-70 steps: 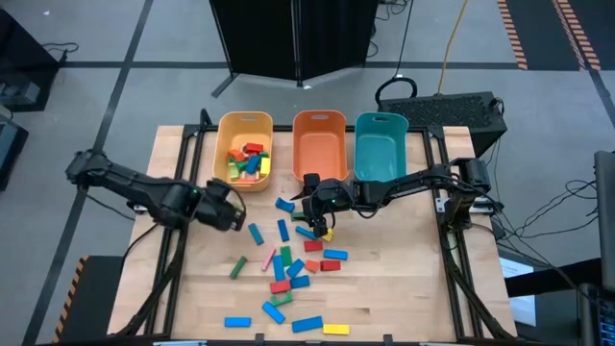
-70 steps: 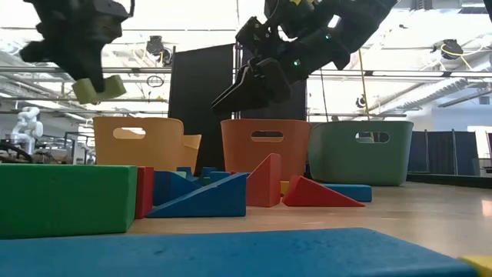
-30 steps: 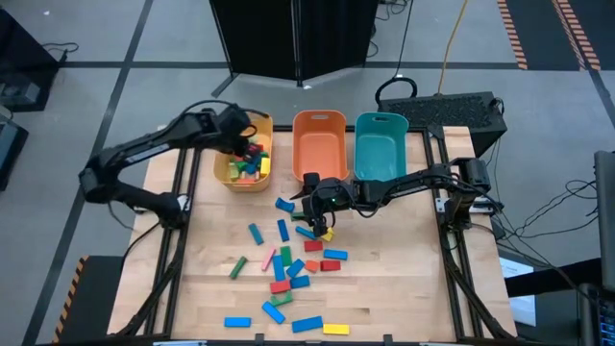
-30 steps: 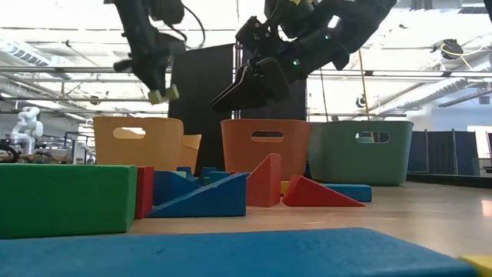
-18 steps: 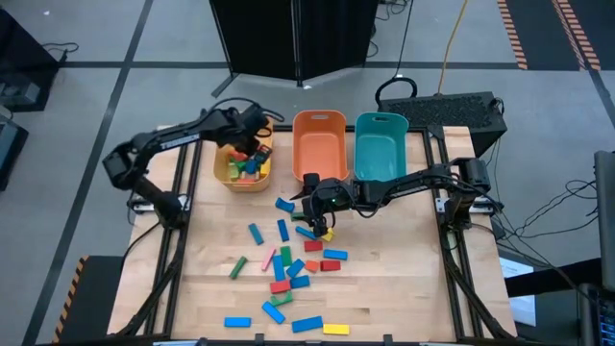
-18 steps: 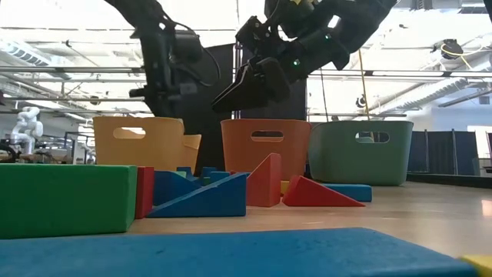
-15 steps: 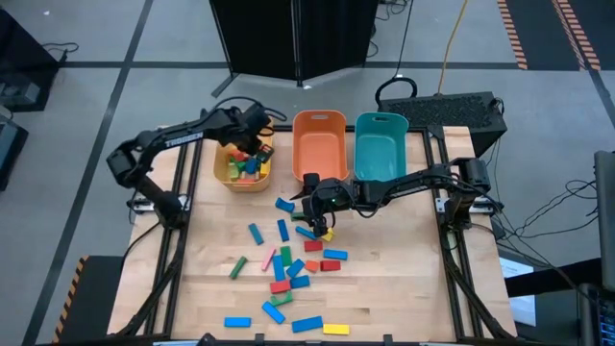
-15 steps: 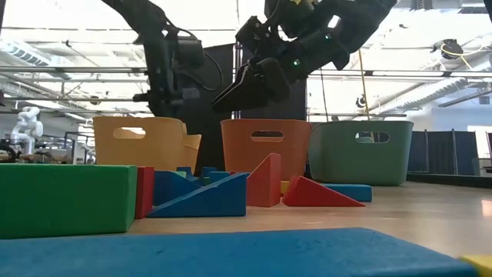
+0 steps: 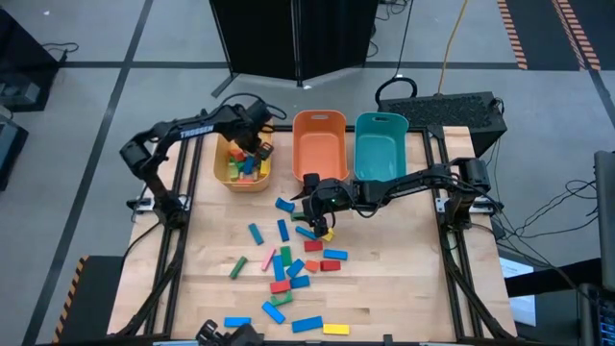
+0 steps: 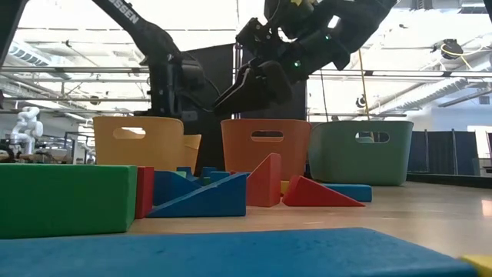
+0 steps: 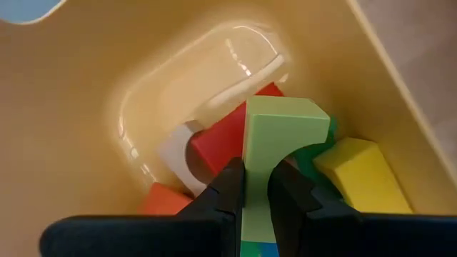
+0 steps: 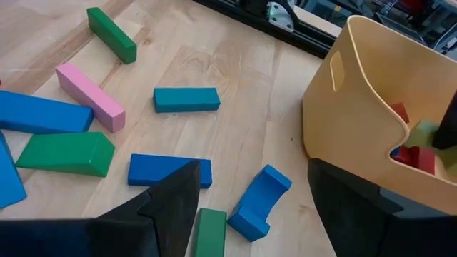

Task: Sort blocks by size
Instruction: Put the light green arch block into the yellow bin, then put the blue arch block into the yellow bin

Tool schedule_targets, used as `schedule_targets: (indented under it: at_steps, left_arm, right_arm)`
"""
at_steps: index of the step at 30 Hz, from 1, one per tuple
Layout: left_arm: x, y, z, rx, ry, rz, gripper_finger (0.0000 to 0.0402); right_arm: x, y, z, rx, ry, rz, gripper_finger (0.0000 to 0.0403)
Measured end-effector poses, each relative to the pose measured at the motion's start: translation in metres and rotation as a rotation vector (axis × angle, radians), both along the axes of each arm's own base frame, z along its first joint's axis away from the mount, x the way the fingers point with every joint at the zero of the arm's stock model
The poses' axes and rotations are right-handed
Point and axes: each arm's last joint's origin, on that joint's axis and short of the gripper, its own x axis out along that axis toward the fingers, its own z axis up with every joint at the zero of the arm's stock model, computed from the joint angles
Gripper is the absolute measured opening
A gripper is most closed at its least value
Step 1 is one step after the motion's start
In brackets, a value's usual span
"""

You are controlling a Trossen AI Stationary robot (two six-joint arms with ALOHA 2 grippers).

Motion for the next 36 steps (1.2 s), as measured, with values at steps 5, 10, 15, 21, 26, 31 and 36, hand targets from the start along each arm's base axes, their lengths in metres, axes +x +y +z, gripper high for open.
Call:
schedule_targets:
  at_steps: [5, 10, 15, 21, 26, 31, 36]
  left_arm:
    - [0.001, 0.005, -0.003, 0.014, 0.002, -0.032, 0.0043]
    - [0.002, 0.006, -0.003, 0.027, -0.007, -0.044, 0.0072]
    - [0.002, 0.006, -0.003, 0.029, 0.007, -0.078, 0.0132]
    - [-0.003, 0.002, -0.003, -0.008, 0.051, -0.104, 0.0187]
    - [-0.009, -0.005, 0.008, -0.012, 0.071, -0.156, 0.0191]
    - [-0.011, -0.016, 0.031, 0.06, 0.031, -0.233, 0.0191]
    - [-0.014, -0.034, 0.056, 0.137, 0.012, -0.398, 0.0191]
  right_arm:
    - [0.0, 0.0, 0.0, -0.005, 0.0, 0.003, 0.0247]
    - [0.0, 0.0, 0.001, -0.017, -0.005, 0.008, 0.0247]
    - [0.0, -0.002, 0.001, -0.021, -0.009, 0.005, 0.0247]
    - [0.0, -0.012, 0.001, -0.018, -0.009, -0.022, 0.0247]
    - [-0.001, -0.019, 0.001, 0.003, -0.009, -0.049, 0.0247]
    - [-0.001, -0.022, 0.001, 0.028, -0.008, -0.069, 0.0247]
    - [-0.002, -0.022, -0.002, 0.064, 0.02, -0.089, 0.0247]
